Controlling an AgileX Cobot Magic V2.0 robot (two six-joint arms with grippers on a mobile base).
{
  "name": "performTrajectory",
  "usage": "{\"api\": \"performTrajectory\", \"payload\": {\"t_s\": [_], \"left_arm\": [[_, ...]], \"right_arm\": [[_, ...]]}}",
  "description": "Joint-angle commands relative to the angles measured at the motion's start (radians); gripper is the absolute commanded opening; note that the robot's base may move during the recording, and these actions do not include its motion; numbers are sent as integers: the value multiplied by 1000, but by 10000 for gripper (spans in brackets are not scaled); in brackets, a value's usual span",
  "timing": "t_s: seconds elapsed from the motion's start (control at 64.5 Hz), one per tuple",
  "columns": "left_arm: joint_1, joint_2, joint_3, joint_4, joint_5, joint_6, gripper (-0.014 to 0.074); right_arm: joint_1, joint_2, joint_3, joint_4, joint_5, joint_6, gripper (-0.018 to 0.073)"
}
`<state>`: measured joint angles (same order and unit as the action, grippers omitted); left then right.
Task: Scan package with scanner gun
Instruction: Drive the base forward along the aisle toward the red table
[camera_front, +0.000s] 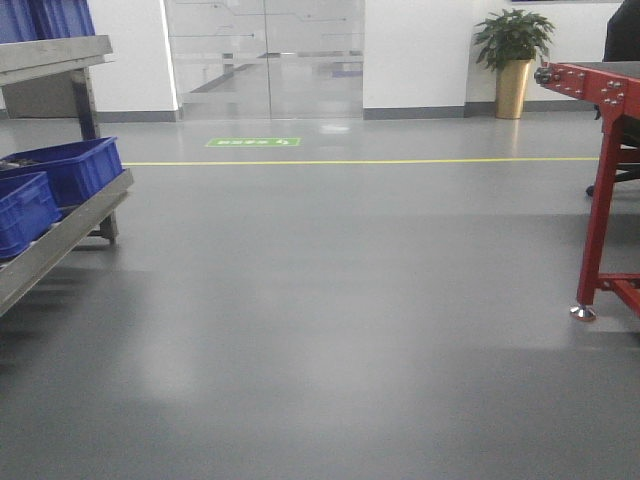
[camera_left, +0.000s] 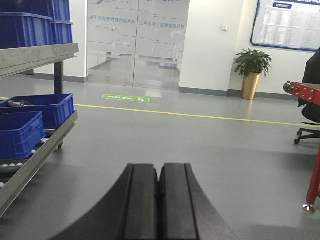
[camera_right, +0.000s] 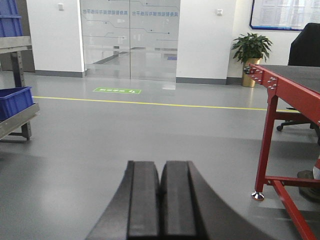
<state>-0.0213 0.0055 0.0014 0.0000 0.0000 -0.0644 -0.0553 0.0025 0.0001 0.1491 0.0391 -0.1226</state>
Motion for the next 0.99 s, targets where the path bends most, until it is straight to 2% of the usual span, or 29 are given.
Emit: {"api": "performTrajectory", "payload": {"t_s": [0.0, 0.977], "left_arm": [[3, -6, -1, 0, -19, -4, -111], [3, -6, -1, 0, -19, -4, -111]], "right_arm": [[-1, -3, 0, 1, -17, 0, -162], [-1, -3, 0, 1, -17, 0, -162]]}}
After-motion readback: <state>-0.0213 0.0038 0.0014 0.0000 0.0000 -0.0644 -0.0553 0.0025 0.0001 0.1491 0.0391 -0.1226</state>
